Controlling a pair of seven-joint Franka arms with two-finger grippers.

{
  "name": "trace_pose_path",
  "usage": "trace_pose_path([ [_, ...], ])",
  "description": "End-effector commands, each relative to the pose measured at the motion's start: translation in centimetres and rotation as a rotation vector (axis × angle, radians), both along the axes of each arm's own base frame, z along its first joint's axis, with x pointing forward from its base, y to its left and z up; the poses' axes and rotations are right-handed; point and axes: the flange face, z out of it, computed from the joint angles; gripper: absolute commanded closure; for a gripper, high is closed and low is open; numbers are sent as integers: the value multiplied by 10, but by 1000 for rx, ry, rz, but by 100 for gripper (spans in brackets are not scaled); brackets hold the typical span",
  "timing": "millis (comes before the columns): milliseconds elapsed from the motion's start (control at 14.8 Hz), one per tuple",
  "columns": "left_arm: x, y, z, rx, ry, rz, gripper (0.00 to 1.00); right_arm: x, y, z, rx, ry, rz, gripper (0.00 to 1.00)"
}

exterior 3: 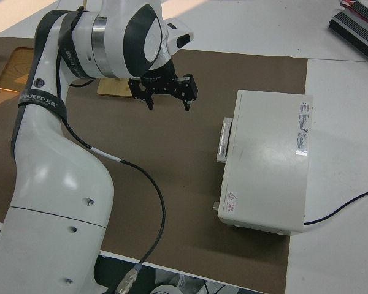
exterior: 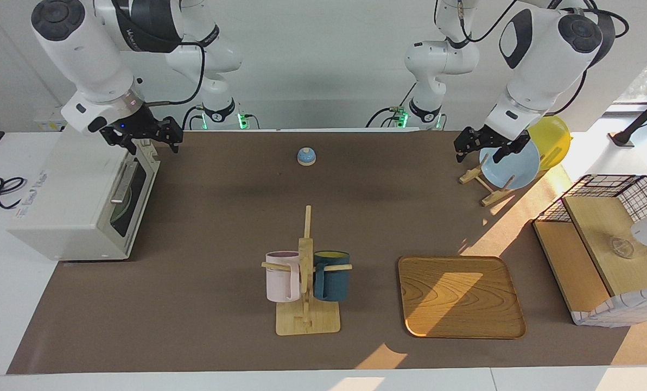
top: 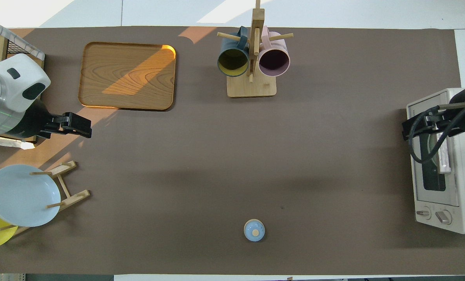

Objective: Put corn in oven

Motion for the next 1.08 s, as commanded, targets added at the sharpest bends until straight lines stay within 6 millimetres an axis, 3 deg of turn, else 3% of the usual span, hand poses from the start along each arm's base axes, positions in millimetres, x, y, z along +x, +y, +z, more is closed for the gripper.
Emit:
trace_pose_path([
  [0,-6,3,3,-10,-9,0,0,-2,0,4,14,11,-19,0],
  [473,-6,3,4,-10,-11,0,0,-1,3,7,20,-6,-14,0],
  [744,-6,3,4,-10,-11,0,0,-1,-10,6,25,-6,-29,0],
  [1014,-6,3,4,-10,-11,0,0,-1,-8,7,23,-8,-34,0],
])
